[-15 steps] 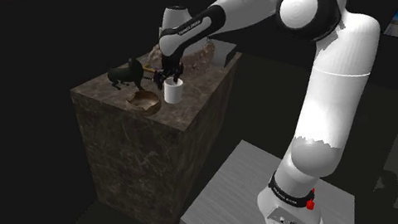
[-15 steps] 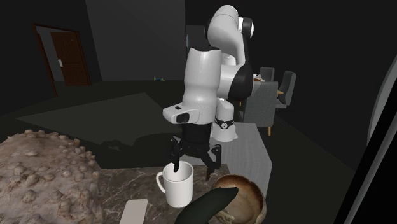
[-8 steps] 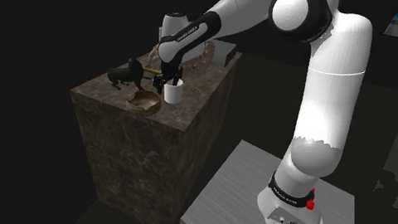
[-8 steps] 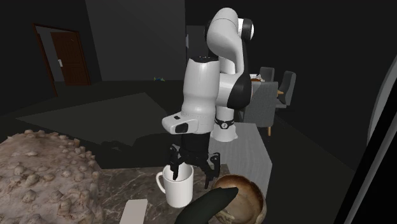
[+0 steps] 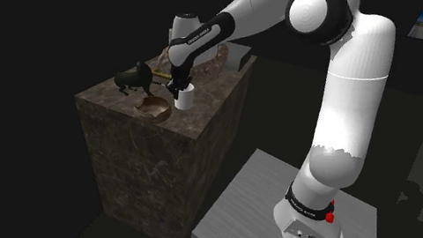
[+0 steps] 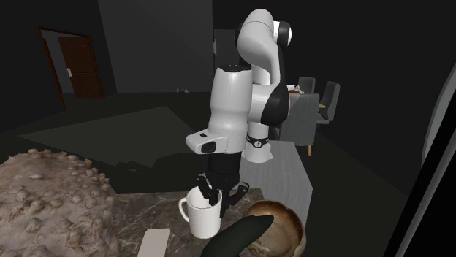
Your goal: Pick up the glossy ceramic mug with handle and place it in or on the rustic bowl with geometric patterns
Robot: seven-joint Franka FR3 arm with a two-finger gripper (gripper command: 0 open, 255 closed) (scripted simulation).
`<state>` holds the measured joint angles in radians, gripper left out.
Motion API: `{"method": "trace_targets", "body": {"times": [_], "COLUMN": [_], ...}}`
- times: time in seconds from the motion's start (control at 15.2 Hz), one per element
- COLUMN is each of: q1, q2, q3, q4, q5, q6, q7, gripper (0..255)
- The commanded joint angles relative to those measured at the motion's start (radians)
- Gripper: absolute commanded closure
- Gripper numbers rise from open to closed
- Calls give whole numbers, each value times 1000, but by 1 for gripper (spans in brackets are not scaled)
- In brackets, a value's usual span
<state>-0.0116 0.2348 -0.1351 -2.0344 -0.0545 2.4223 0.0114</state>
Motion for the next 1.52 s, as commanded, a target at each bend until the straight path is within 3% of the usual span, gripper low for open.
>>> {"method": "trace_targets", "body": {"times": [0.0, 0.33, 1.45], "q1": [0, 0, 4], "q2": [0, 0, -103], "q3": [0, 0, -1], "q4": [0, 0, 105], "q5": [0, 0, -7], "q6": [0, 0, -207], "q7": [0, 0, -5], "gripper": [255, 255, 255]}}
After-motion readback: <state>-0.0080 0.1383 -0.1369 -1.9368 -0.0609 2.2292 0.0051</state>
